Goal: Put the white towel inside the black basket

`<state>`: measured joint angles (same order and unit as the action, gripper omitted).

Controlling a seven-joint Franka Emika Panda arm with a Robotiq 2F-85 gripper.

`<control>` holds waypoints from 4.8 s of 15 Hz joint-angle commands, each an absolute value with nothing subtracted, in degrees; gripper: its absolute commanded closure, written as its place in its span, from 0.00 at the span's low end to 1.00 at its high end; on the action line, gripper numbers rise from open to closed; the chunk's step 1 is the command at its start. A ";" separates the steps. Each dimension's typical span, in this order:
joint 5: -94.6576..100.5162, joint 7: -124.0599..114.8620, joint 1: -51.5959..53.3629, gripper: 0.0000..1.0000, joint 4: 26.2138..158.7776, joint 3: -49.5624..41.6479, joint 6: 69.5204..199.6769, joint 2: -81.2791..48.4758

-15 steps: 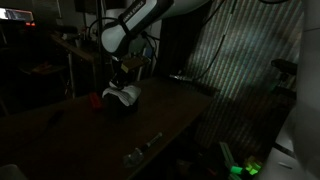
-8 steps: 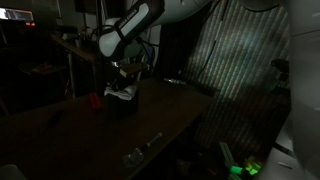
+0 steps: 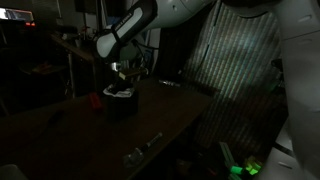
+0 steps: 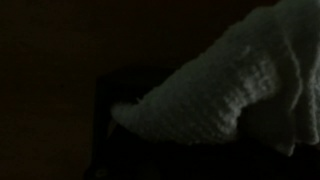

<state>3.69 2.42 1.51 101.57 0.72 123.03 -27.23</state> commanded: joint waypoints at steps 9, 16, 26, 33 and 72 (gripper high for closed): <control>4.97 3.28 1.11 0.35 101.16 0.18 122.09 -17.60; 6.81 2.65 1.19 0.00 103.78 0.04 122.20 -12.63; 5.80 2.14 0.48 0.04 111.02 -0.18 122.72 -11.57; 4.47 1.77 0.57 0.06 113.06 0.18 121.95 -10.25; 1.47 2.42 1.62 0.98 110.81 1.13 125.45 -9.23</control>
